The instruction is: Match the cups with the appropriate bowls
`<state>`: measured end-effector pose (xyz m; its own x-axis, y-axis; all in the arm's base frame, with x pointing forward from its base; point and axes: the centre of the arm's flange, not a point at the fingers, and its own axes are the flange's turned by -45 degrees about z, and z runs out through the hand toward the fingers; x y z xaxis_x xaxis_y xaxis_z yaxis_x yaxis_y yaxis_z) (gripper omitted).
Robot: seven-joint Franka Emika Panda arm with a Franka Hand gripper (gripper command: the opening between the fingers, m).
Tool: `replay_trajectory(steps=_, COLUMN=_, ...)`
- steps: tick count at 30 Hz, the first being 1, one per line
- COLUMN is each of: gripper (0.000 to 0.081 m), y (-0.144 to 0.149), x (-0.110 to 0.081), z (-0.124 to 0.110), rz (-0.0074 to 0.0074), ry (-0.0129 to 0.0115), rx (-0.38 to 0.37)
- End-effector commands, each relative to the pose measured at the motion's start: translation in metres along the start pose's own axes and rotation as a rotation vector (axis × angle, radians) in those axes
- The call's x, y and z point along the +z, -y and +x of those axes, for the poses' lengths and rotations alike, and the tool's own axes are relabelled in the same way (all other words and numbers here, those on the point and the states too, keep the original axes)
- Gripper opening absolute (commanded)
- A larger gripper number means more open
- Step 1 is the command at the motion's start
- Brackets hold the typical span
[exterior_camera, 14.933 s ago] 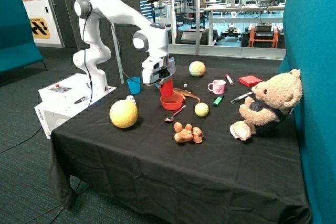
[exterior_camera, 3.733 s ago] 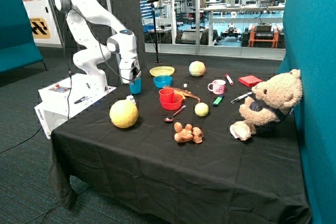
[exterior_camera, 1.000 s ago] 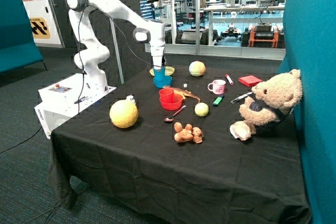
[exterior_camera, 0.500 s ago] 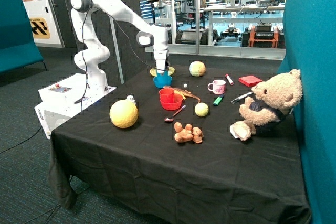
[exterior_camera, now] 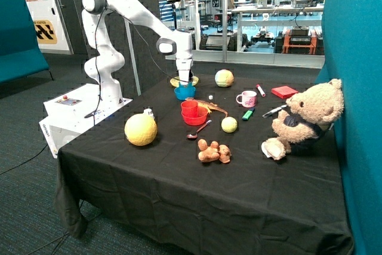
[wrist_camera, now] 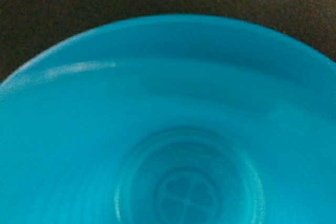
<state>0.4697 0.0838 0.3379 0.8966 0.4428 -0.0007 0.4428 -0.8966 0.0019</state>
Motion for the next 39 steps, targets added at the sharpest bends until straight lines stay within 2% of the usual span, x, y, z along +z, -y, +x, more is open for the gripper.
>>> replay_trajectory(steps=1, gripper=0.0727, y=-0.005, x=0.002, z=-0.002, rz=0.0019, ry=-0.0007, rx=-0.006)
replay_trajectory(steps=9, gripper=0.0798, y=-0.007, x=0.004, z=-0.006, rz=0.0019, ry=-0.0007, rx=-0.006)
replay_trajectory(steps=23, gripper=0.0808, y=-0.008, x=-0.001, z=-0.007, rz=0.0019, ry=-0.0007, rx=-0.013)
replay_trajectory(steps=34, gripper=0.0804, y=-0.008, x=-0.017, z=-0.003, rz=0.0019, ry=-0.0007, rx=-0.019)
replay_trajectory(steps=39, gripper=0.0764, y=-0.012, x=-0.036, z=-0.008, rz=0.0019, ry=-0.0007, rx=-0.025)
